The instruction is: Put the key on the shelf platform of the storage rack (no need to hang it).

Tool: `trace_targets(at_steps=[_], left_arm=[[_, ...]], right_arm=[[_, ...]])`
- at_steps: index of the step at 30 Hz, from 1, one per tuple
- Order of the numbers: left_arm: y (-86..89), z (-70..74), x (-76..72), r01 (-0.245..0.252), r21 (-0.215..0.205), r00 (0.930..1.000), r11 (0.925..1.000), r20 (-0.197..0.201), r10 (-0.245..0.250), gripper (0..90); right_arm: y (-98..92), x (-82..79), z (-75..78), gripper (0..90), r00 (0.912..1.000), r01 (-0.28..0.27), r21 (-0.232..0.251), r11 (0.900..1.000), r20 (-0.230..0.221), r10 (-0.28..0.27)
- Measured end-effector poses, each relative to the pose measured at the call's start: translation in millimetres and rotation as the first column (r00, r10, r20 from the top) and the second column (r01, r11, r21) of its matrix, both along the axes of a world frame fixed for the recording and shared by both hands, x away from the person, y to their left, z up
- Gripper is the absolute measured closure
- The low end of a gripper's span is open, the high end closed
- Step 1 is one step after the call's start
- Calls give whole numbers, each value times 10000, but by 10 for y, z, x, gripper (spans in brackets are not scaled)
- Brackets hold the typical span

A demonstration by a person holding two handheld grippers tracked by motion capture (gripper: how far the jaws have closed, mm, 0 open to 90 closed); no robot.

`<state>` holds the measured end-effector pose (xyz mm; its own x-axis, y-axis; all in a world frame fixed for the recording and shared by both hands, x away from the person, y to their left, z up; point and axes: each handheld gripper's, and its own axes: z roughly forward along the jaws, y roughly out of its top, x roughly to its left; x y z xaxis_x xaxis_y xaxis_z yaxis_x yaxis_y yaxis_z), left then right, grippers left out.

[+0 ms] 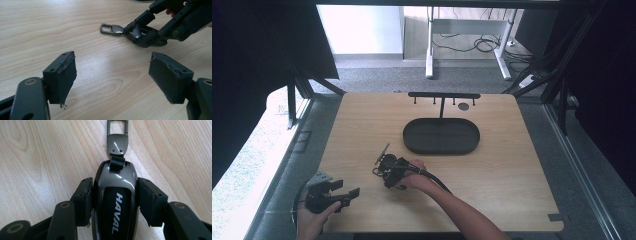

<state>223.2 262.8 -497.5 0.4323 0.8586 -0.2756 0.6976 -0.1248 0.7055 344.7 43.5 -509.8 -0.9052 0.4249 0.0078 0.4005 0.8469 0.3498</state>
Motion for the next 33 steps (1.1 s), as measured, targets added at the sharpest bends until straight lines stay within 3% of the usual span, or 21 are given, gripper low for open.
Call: trace_targets(at_steps=[14,19,33], left_arm=[[7,-5,2,-48,2,10000,10000,3,48,224],[7,-2,0,-51,0,10000,10000,14,51,224],[3,2,-1,-63,-7,10000,10000,30,63,224]], right_arm=[[-28,55,27,491,9980,-174,234,9996,-607,188],[-51,64,70,492,9980,-171,386,9991,-605,194],[-177,81,379,493,9990,-56,1260,9920,-429,111]])
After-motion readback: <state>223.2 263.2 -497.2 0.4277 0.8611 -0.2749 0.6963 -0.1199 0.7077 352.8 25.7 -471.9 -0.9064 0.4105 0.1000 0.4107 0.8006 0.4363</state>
